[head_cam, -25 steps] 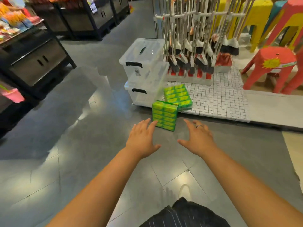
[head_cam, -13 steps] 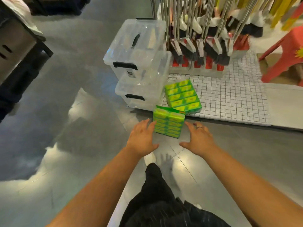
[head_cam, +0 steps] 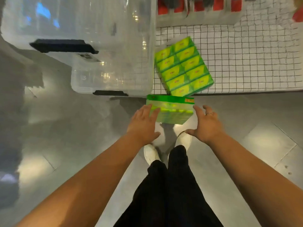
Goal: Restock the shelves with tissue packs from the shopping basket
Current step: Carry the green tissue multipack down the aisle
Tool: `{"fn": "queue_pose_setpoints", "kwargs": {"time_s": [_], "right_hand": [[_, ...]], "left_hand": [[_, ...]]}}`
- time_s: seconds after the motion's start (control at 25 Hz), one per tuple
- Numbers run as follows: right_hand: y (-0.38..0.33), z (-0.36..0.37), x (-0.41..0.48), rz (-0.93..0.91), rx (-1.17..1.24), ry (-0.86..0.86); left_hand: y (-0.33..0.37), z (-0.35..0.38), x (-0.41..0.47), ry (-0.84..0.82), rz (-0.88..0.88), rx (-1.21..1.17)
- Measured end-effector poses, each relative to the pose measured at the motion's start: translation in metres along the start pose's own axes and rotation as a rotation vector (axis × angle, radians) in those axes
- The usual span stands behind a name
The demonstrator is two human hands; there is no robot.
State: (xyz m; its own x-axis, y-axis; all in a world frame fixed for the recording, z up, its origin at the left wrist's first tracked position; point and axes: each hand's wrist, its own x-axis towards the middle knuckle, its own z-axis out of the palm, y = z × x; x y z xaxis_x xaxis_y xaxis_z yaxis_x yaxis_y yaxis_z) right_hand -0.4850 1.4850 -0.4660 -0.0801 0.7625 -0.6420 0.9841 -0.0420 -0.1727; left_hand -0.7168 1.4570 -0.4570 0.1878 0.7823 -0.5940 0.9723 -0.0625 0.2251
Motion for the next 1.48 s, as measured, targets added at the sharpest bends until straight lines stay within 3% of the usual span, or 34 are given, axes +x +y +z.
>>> {"fn": "queue_pose_setpoints", "kwargs": {"time_s": [0.2, 0.4, 0.52, 0.64, 0.88, 1.08, 1.16, 1.32, 1.48], "right_hand": [[0.016, 0.057, 0.116, -0.054, -0.058, -0.011], [0.041, 0.105, 0.198, -0.125, -0.214, -0.062], [0.051, 0.127, 0.226, -0.135, -0.181, -0.115], [0.058, 0.146, 0.235, -0.156, -0.062, -0.057], [0.069, 0.168, 0.217, -0.258, 0.067, 0.215], [0.07, 0.141, 0.176, -0.208, 0.147, 0.212], [0.078, 0.117, 0.151, -0.244, 0.208, 0.231], [0.083, 0.063, 0.085, -0.293, 0.291, 0.305], [0.064, 0.013, -0.001, -0.07, 0.625, 0.436]], "left_hand": [[-0.022, 0.037, 0.12, -0.011, 0.078, 0.087], [-0.019, 0.086, 0.202, -0.155, 0.118, 0.148], [-0.03, 0.116, 0.231, -0.152, 0.068, 0.173], [-0.041, 0.134, 0.247, -0.121, 0.057, 0.247], [-0.044, 0.14, 0.249, -0.053, 0.124, 0.344], [-0.032, 0.122, 0.214, 0.074, 0.173, 0.311], [-0.022, 0.106, 0.193, 0.164, 0.218, 0.264], [0.005, 0.049, 0.138, 0.165, 0.214, 0.168], [0.032, -0.02, 0.068, 0.107, 0.143, -0.147]]}}
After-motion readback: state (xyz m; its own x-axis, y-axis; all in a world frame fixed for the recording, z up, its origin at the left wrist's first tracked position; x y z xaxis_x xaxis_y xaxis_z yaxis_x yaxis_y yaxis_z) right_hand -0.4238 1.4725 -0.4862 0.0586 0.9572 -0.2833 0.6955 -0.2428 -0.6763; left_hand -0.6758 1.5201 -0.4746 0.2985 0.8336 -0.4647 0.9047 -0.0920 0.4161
